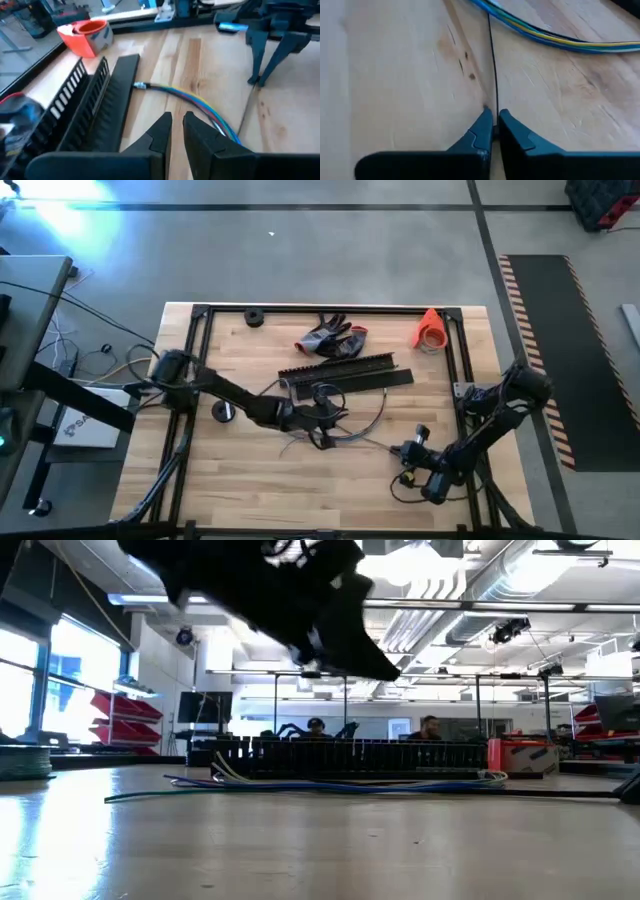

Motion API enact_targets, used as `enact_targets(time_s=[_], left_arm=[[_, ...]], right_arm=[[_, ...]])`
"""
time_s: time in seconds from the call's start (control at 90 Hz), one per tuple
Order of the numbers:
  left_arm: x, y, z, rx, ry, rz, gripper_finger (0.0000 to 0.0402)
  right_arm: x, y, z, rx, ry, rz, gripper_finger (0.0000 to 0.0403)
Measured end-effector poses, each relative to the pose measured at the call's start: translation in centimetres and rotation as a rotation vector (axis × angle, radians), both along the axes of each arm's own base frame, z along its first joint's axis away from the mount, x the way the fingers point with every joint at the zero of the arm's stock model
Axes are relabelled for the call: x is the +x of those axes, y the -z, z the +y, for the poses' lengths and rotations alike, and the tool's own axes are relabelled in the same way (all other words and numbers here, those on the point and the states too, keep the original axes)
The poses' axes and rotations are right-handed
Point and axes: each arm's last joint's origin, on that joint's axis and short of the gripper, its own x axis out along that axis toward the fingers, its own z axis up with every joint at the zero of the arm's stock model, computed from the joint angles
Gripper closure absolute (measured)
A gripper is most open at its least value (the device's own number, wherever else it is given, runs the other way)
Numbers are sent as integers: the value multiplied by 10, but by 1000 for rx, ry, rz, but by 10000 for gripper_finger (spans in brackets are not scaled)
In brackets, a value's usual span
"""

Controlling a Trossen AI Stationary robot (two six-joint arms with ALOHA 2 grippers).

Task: Ziptie cables
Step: Wrap the cables using a black zip tie

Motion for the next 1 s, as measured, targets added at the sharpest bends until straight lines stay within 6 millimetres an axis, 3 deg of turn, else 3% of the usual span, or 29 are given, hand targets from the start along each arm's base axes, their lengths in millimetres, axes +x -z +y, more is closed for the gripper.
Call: enact_targets(time_s=[0.189,0.422,0.6,0.722,0.844,1.0], left_arm=[[-19,1,-17,-54,1,128,369],[-29,49,-30,-49,-2,217,369],[-18,80,-25,-55,-14,200,369],[-11,91,-22,-87,-9,158,369],[-11,92,-22,-82,-26,148,369],[-17,82,-26,5,-59,163,369]], right_arm=[[28,-42,19,-71,-34,153,401],[61,-73,52,-56,-135,255,402],[95,-76,68,-74,-158,376,402],[126,-66,73,-13,-230,532,403],[151,-61,71,-7,-280,642,403],[173,-59,53,-53,-247,762,403]])
